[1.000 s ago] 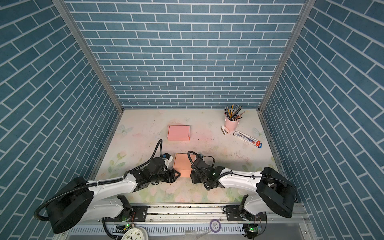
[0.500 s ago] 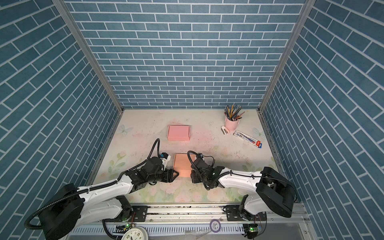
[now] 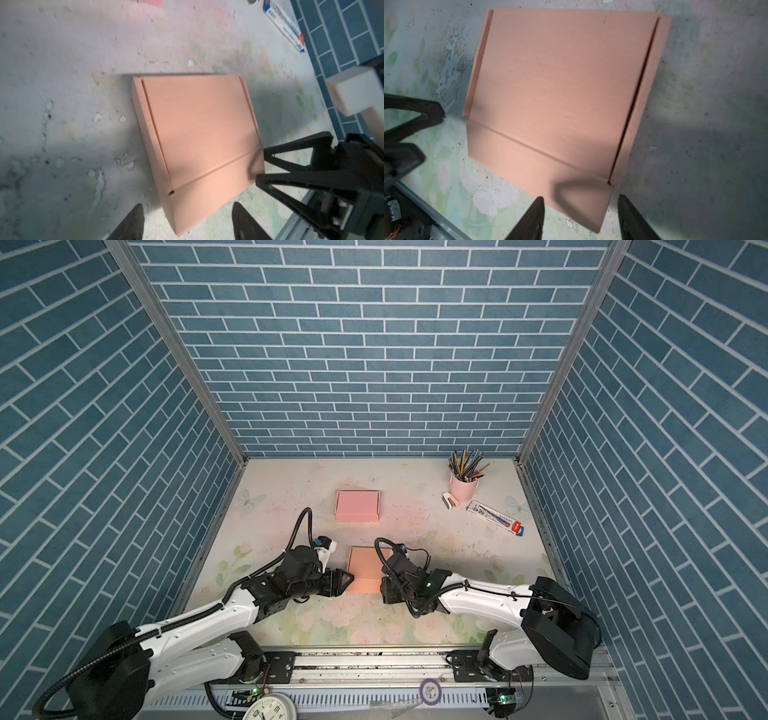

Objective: Fold the paper box

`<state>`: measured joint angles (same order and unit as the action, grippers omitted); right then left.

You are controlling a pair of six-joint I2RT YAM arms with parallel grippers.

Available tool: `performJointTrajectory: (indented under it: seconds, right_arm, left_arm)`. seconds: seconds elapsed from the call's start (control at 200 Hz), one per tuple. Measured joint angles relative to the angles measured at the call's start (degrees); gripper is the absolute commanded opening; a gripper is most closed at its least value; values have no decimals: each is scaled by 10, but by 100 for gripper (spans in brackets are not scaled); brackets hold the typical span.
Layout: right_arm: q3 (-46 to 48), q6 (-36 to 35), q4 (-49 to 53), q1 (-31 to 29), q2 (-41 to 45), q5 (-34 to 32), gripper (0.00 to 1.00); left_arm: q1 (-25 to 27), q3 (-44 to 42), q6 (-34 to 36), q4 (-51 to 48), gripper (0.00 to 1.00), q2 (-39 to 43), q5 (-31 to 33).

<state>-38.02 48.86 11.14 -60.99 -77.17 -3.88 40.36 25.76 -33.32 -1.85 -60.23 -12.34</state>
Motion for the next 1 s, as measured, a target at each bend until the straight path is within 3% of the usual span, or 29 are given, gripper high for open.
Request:
performJointTrajectory:
  seconds: [0.175, 0.535, 0.86, 1.0]
  right_arm:
    - [-8, 0, 11, 2, 0, 2, 64]
    - [-63, 0, 46, 7, -40, 13, 65]
    - [-64, 2, 61, 7, -46, 25, 68]
    - [-65, 2, 64, 7, -48, 28, 67]
  left_arm:
    - [-23, 40, 24, 9, 68, -19, 3]
    - [-57, 41, 31, 60, 66, -96, -26]
    - [-14, -22, 15, 60, 69, 24, -27]
    - [1, -59, -8, 67, 69, 38, -27]
